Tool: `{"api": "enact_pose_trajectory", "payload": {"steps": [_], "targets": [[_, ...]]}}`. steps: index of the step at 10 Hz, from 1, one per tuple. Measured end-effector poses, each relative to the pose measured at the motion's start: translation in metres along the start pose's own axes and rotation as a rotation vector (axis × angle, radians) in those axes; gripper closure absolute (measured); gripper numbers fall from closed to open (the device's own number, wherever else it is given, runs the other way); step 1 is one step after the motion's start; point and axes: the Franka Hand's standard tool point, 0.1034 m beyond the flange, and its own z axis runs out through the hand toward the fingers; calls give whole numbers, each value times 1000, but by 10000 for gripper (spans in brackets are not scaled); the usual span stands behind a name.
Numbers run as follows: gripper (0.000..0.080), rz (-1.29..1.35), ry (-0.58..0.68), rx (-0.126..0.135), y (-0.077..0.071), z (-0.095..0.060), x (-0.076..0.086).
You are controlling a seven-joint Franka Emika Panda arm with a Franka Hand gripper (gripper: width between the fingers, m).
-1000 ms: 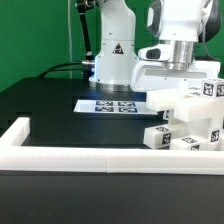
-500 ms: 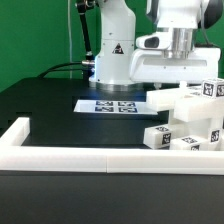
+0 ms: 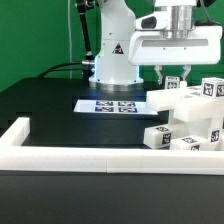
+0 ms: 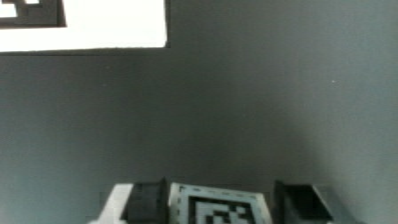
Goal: Assemble chair
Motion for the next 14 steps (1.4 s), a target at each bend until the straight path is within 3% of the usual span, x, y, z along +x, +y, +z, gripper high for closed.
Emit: {"api": "enact_pose_trajectory", "payload": {"steps": [2, 6, 8, 12, 14], "targets": [[515, -18, -1, 0, 2, -1, 1], [515, -124, 2, 9, 22, -46, 57], [515, -132, 7, -7, 18, -61, 74], [515, -136, 0, -14, 21, -56, 73], [515, -161, 31, -31, 15, -59, 110]]}}
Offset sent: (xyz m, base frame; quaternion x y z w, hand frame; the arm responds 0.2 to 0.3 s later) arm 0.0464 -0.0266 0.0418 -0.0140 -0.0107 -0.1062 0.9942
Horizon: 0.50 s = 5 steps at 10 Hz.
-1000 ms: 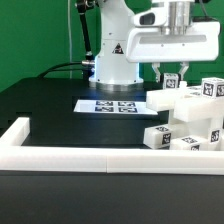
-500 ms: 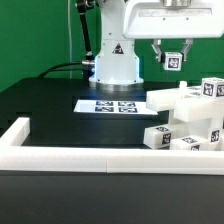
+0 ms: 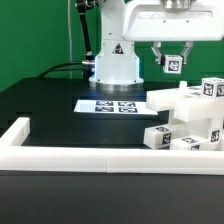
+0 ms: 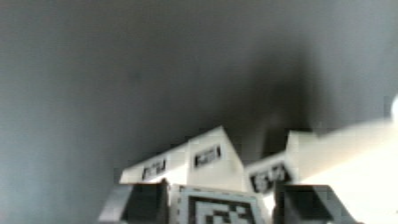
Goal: Assemble chair
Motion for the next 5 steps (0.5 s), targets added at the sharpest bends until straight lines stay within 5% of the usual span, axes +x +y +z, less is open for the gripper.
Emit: {"api": "enact_pose_trajectory", "payload": {"steps": [2, 5], "targets": [[515, -7, 20, -8, -2, -3, 17], [515, -10, 19, -8, -4, -2, 17]]}}
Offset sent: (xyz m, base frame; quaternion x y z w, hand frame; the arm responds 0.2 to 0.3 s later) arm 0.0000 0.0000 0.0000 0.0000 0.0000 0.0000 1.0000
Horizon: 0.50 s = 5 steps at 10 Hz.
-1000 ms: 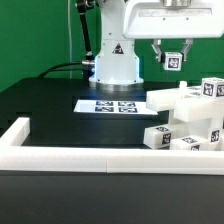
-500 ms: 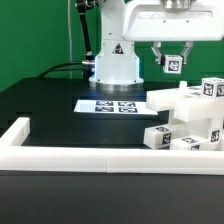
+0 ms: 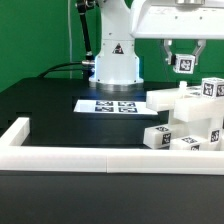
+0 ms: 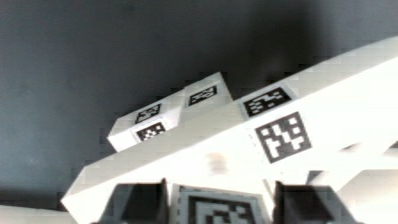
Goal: Assemble chair
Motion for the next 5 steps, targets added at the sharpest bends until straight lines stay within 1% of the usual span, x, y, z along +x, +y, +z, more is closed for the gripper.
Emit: {"api": "enact_pose_trajectory", "payload": {"steps": [1, 4, 5], "targets": [[515, 0, -1, 0, 0, 1, 0], [515, -6, -16, -10, 0, 11, 0], [515, -6, -19, -11, 0, 13, -1]]}}
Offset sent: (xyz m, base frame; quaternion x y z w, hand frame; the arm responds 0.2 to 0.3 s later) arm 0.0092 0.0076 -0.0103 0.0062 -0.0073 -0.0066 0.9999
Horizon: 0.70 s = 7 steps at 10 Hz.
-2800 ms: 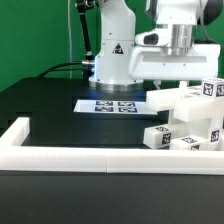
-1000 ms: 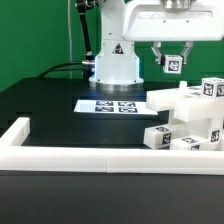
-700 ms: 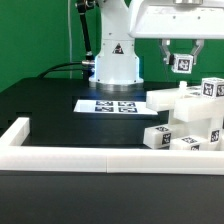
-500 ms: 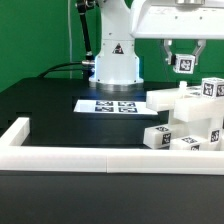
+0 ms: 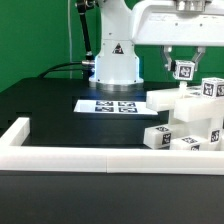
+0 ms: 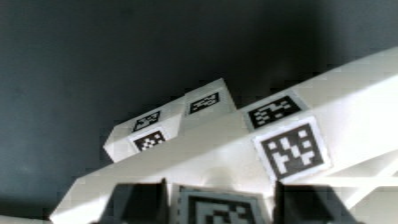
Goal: Assemble chair
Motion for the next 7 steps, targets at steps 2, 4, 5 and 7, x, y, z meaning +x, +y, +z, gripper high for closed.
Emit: {"api": "enact_pose_trajectory", "payload": {"steps": [2, 4, 5, 7], "targets": [[515, -1, -5, -3, -1, 5, -1], [515, 1, -5, -5, -5, 6, -2], [515, 2, -6, -5, -4, 6, -2], [515, 1, -7, -5, -4, 7, -2]]}}
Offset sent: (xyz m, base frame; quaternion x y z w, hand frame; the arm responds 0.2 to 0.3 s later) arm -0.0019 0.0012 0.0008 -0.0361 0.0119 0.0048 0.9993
